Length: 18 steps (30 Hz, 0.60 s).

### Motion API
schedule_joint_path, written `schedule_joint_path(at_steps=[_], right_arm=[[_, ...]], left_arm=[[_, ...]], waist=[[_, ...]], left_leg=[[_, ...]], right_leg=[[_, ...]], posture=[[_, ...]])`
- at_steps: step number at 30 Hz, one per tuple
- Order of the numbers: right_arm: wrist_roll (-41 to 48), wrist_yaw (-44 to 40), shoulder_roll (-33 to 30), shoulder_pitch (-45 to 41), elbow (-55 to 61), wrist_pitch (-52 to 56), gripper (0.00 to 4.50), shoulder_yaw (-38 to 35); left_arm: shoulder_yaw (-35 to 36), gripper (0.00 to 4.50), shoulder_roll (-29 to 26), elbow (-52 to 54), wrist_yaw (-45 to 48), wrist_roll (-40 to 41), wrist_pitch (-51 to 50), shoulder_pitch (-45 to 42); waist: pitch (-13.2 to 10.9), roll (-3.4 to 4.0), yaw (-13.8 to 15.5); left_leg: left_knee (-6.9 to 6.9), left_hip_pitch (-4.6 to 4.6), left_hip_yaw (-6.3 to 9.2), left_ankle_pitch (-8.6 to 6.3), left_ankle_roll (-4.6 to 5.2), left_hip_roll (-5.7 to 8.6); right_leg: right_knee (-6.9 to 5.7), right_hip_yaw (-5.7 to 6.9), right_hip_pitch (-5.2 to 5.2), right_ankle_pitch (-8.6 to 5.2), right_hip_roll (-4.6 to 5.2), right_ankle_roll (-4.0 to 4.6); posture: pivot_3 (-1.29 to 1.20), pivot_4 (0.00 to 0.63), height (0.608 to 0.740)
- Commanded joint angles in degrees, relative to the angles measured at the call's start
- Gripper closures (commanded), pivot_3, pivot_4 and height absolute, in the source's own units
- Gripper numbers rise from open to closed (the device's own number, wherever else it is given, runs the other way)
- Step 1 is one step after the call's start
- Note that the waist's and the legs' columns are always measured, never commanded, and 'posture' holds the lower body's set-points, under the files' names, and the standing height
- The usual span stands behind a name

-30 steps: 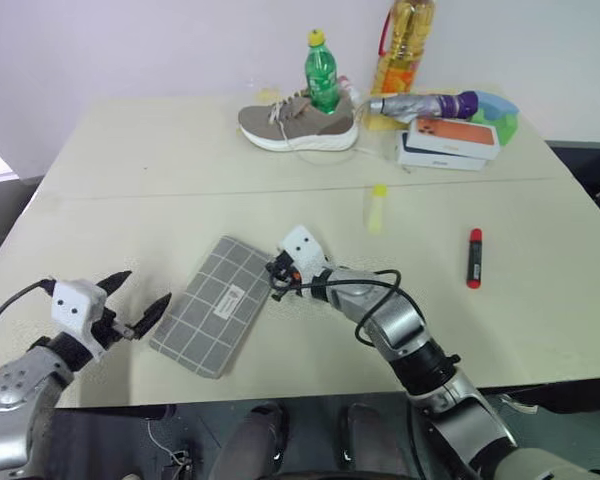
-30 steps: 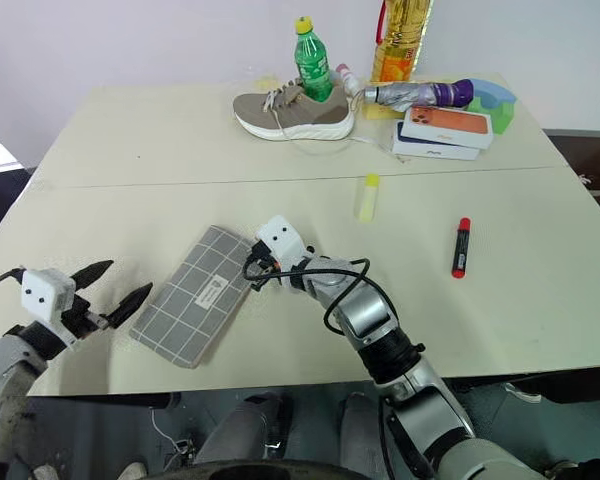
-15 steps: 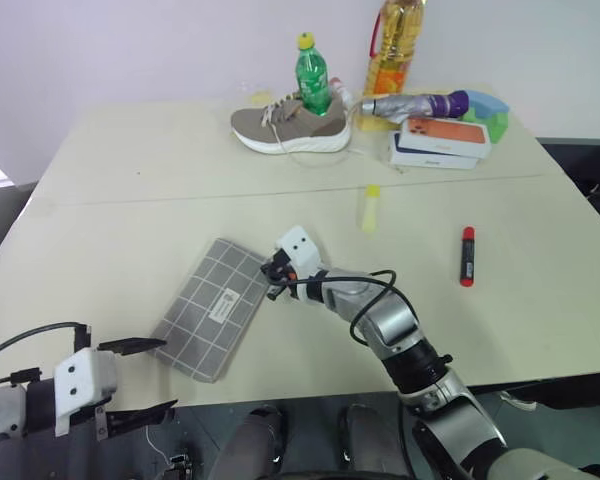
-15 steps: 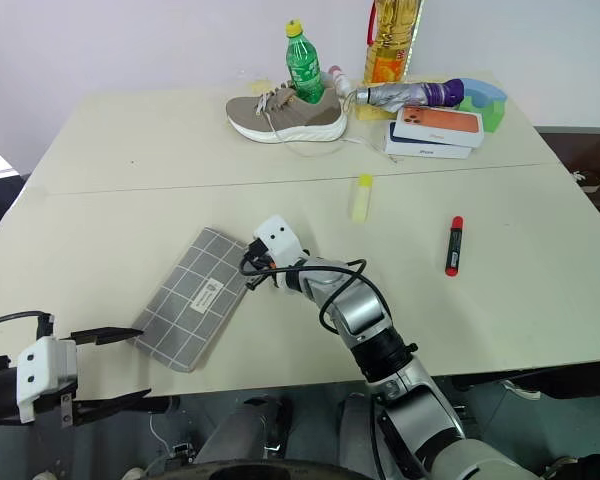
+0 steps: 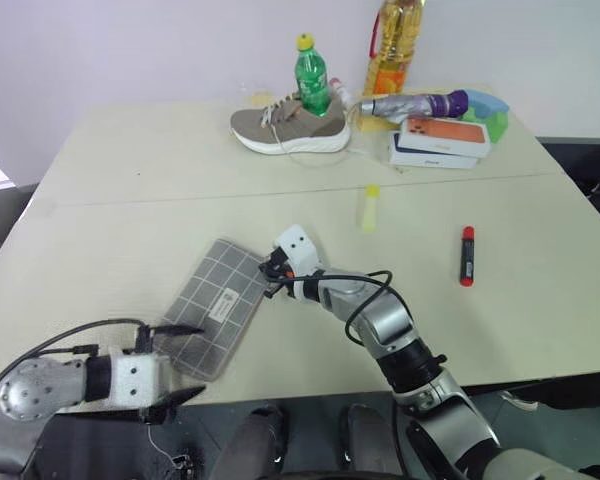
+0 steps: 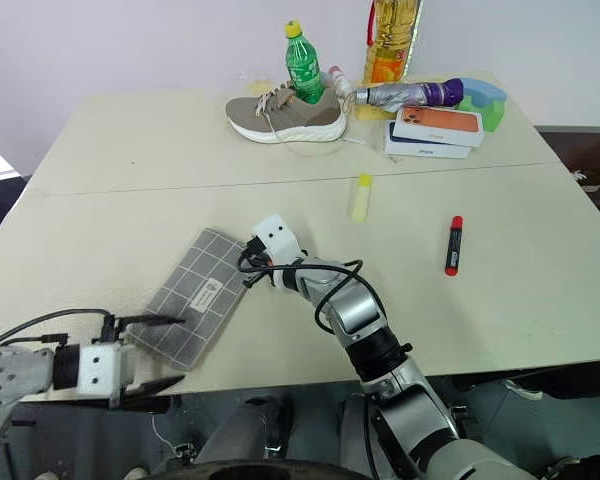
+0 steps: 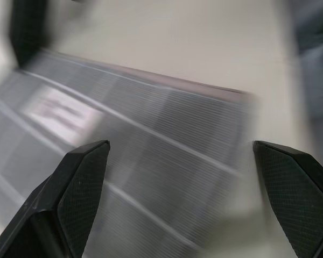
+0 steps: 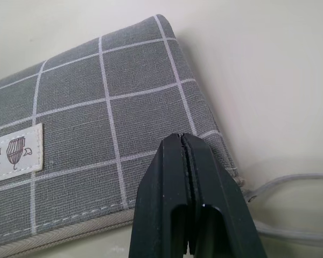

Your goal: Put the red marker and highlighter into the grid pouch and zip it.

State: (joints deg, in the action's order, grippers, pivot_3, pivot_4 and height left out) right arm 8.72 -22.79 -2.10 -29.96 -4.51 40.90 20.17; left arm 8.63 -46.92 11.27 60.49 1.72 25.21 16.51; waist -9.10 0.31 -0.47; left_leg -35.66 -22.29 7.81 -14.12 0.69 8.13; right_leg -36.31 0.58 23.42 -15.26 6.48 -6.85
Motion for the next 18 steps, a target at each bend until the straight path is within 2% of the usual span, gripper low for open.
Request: schedule_joint_path(at_steps=[1, 4, 5, 6, 8, 10, 11, 12, 18], right_arm=[[-1.0, 0.9, 0.0, 0.6, 0.1, 0.9, 4.46, -0.5], [-1.2, 1.0, -0.1, 0.9, 0.4, 1.0, 4.50, -0.6], [-1.2, 1.0, -0.1, 1.0, 0.5, 1.0, 4.50, -0.5], [-1.2, 1.0, -0.1, 1.1, 0.6, 1.0, 4.50, -0.5], [-1.3, 0.9, 0.0, 1.1, 0.7, 1.1, 4.50, -0.4], [-1.4, 0.9, 0.0, 1.1, 0.7, 1.1, 4.50, -0.3], [-1.5, 0.9, 0.0, 1.0, 0.7, 1.0, 4.50, -0.3], [-1.5, 0.9, 0.0, 0.9, 0.6, 0.8, 4.50, -0.4], [-1.1, 0.7, -2.2, 0.9, 5.7, -1.9, 4.50, -3.6]], left_arm=[[-0.9, 0.00, 0.8, -1.4, -4.8, -4.4, 1.2, -0.3], [-0.9, 0.81, 0.9, -2.4, -7.6, -6.3, 3.3, 0.0], [-0.9, 1.22, 1.0, -2.6, -8.4, -6.8, 3.6, 0.0], [-0.9, 1.82, 1.0, -2.8, -9.1, -7.1, 3.9, 0.0], [-0.9, 2.68, 1.1, -3.4, -10.9, -8.4, 4.6, -0.2], [-0.7, 3.81, 1.2, -3.9, -12.9, -9.7, 5.0, -0.4], [-0.5, 4.20, 1.4, -4.0, -14.0, -10.0, 4.9, -0.6], [-0.2, 4.45, 1.7, -4.0, -15.2, -10.1, 4.7, -0.7], [1.3, 4.45, 5.6, -3.8, -20.8, -6.8, 0.8, -3.5]], waist=[[0.0, 0.08, -0.1], [0.1, 0.12, 0.0], [0.1, 0.12, 0.0], [0.1, 0.11, 0.0], [0.1, 0.11, 0.0], [0.1, 0.11, -0.1], [0.1, 0.11, -0.1], [0.1, 0.11, -0.2], [0.1, 0.09, 0.1]], left_leg=[[0.00, 0.01, 0.00, 0.01, 0.02, 0.00], [0.03, 0.01, 0.01, 0.02, 0.02, 0.00], [0.03, 0.01, 0.01, 0.02, 0.02, 0.00], [0.03, 0.01, 0.01, 0.03, 0.01, 0.00], [0.03, 0.01, 0.01, 0.03, 0.02, 0.00], [0.03, 0.01, 0.02, 0.03, 0.02, 0.00], [0.03, 0.01, 0.02, 0.02, 0.02, 0.00], [0.03, 0.01, 0.02, 0.03, 0.02, 0.00], [0.01, 0.00, 0.03, 0.03, 0.02, 0.01]], right_leg=[[-0.01, -0.01, 0.00, 0.00, 0.00, 0.00], [-0.01, -0.01, 0.02, 0.00, -0.01, 0.00], [-0.01, -0.01, 0.02, 0.00, -0.01, 0.00], [-0.01, -0.01, 0.01, 0.00, -0.01, 0.00], [-0.01, -0.01, 0.01, 0.00, -0.01, 0.00], [-0.01, -0.01, 0.01, 0.00, -0.02, 0.00], [-0.02, -0.01, 0.02, 0.00, -0.03, 0.00], [-0.02, -0.01, 0.02, 0.00, -0.03, 0.00], [-0.02, 0.00, 0.01, 0.00, -0.03, -0.01]], posture=[[0.00, 0.150, 0.740], [0.00, 0.150, 0.740], [0.00, 0.150, 0.740], [0.00, 0.150, 0.740], [0.00, 0.150, 0.740], [0.00, 0.150, 0.740], [0.00, 0.150, 0.740], [0.00, 0.150, 0.740], [0.00, 0.150, 0.740]])
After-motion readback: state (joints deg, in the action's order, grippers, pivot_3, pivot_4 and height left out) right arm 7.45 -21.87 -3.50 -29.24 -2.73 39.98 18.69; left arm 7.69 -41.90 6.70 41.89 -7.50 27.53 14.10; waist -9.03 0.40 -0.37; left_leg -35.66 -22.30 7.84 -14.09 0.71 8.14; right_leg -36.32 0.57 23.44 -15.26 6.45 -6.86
